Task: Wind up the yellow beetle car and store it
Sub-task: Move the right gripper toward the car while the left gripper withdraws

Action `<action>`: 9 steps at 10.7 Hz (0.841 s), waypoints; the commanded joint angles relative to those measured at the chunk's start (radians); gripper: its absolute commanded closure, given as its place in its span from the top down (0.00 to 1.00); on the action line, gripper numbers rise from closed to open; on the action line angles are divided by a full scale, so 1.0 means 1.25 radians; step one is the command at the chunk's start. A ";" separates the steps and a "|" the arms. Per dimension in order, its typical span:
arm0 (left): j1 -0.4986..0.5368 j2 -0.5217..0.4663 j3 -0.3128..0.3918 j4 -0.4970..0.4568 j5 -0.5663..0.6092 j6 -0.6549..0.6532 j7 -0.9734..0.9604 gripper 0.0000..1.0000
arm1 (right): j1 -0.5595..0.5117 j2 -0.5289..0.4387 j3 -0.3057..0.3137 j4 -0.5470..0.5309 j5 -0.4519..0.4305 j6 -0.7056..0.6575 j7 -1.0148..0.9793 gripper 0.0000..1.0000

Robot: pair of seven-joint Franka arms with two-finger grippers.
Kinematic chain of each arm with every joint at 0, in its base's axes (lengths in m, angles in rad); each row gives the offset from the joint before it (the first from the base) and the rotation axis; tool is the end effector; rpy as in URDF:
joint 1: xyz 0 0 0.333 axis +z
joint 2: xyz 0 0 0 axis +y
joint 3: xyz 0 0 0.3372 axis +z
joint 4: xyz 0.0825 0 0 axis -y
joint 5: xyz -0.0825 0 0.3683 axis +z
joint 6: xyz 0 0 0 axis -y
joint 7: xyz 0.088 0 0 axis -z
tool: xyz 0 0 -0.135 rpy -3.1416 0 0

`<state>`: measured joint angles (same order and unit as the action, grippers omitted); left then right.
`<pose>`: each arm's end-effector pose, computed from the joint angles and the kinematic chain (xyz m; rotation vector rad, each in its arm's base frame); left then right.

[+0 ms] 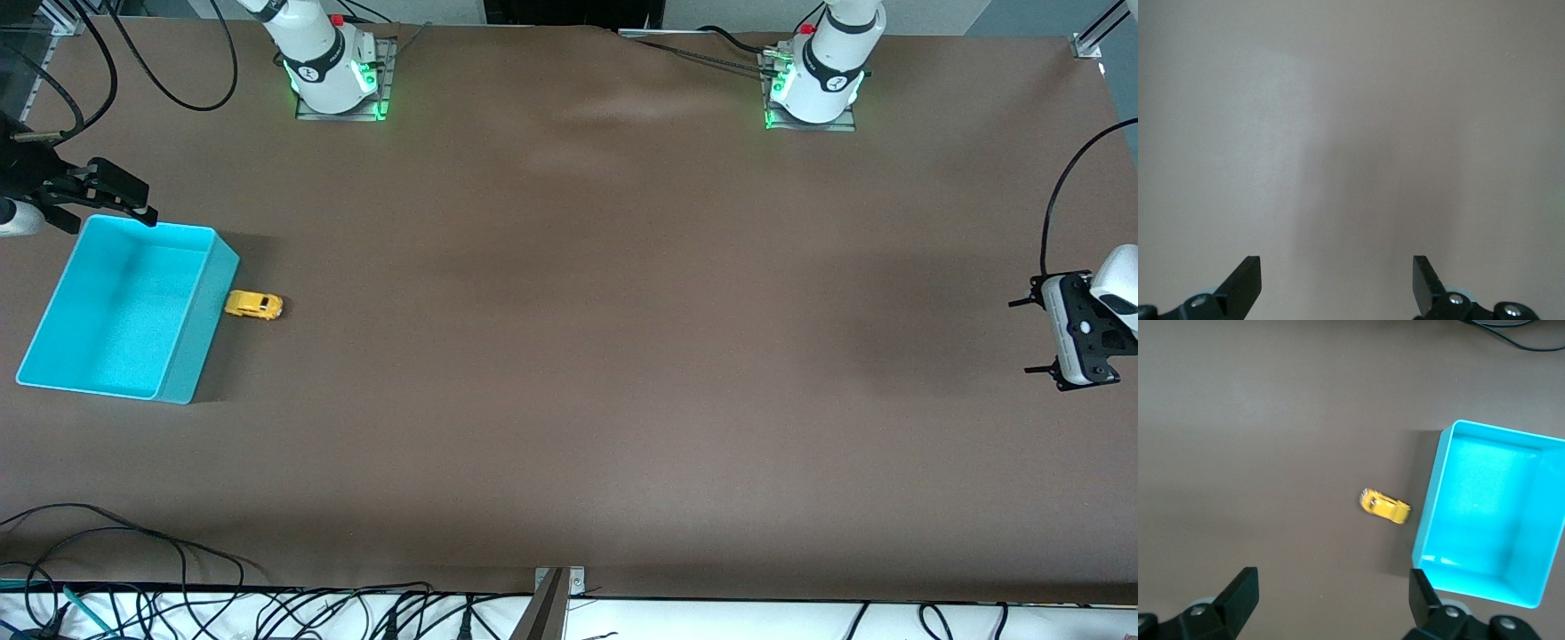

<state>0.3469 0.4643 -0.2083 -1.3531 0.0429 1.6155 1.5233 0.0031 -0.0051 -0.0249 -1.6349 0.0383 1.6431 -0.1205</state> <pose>0.6493 0.1209 0.4426 2.2858 -1.8832 -0.1354 0.5431 -0.0070 0.5975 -3.1006 -0.1492 -0.0248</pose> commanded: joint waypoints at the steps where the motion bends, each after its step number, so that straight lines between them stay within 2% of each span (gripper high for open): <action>1: -0.033 -0.025 0.002 0.014 0.010 -0.072 -0.103 1.00 | 0.007 0.007 0.004 -0.001 0.016 -0.006 -0.009 1.00; 5: -0.070 -0.068 0.000 0.014 -0.004 -0.153 -0.310 1.00 | 0.034 0.019 0.005 0.001 0.016 -0.006 -0.010 1.00; 9: -0.081 -0.122 -0.089 0.012 -0.007 -0.210 -0.548 1.00 | 0.056 0.038 0.005 0.003 0.014 -0.006 -0.031 1.00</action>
<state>0.2500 0.3413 -0.3011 -1.3365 0.0412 1.3942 0.9371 0.0595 0.0291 -0.0143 -1.6355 0.0391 1.6429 -0.1307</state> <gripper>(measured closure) 0.000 0.000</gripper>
